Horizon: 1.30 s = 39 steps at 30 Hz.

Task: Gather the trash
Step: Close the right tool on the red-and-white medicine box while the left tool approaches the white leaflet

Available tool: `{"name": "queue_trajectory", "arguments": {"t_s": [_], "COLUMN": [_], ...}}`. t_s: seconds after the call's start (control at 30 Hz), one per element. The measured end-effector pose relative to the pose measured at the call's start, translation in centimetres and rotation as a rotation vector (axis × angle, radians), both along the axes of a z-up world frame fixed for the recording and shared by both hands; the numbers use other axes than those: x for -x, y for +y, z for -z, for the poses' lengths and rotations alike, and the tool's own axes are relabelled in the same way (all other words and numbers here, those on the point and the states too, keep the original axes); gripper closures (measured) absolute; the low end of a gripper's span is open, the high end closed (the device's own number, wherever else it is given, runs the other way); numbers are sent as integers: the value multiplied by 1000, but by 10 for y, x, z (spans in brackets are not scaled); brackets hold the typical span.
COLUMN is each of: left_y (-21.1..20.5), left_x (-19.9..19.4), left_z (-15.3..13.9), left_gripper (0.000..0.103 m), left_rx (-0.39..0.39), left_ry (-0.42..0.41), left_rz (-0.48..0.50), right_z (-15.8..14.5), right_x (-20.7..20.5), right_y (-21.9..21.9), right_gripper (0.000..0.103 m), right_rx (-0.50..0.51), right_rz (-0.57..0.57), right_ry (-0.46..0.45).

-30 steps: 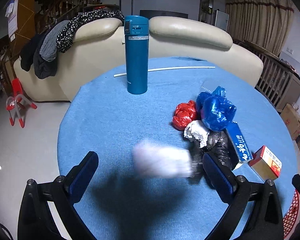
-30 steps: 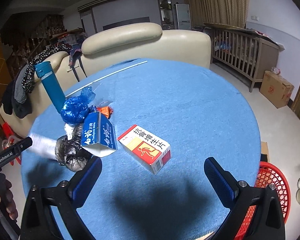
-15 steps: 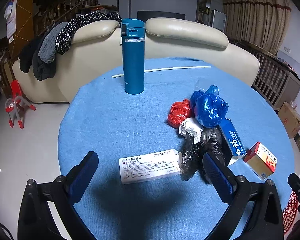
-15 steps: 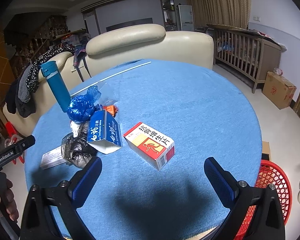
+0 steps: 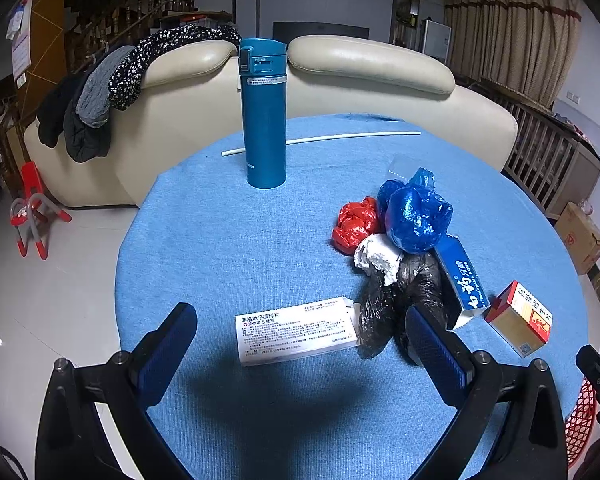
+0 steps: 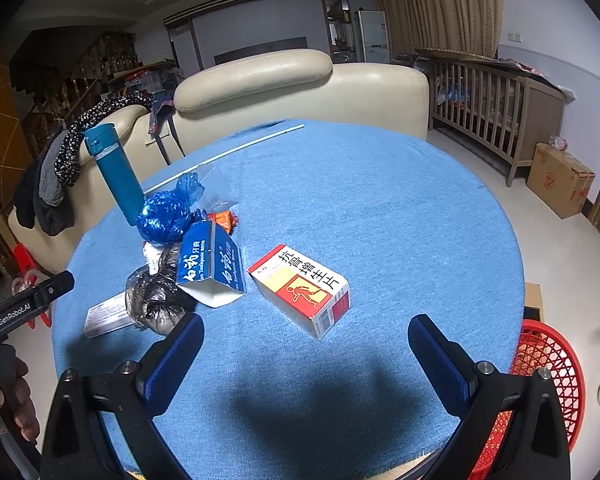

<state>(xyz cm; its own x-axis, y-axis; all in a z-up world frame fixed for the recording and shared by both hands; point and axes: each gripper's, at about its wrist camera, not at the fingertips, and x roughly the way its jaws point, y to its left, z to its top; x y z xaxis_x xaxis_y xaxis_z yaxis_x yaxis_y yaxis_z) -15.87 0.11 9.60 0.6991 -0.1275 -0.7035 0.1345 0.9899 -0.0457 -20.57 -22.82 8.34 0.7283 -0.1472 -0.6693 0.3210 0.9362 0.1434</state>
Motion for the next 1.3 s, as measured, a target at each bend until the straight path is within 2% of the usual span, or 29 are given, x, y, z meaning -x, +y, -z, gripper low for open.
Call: {"name": "queue_trajectory", "arguments": {"t_s": [0.73, 1.07, 1.3], "left_y": [3, 32, 27], "left_x": [-1, 3, 1], "left_z": [7, 45, 53], "left_gripper": [0, 0, 0], "left_rx": [16, 54, 47], "left_ry": [13, 107, 127], "left_rz": [7, -14, 38], "right_z": [8, 32, 49], "right_x": [-3, -39, -83], "right_y": [-9, -28, -38], "right_gripper": [0, 0, 0], "right_rx": [-3, 26, -9], "right_rz": [-16, -235, -333], "right_ry": [14, 125, 161]}}
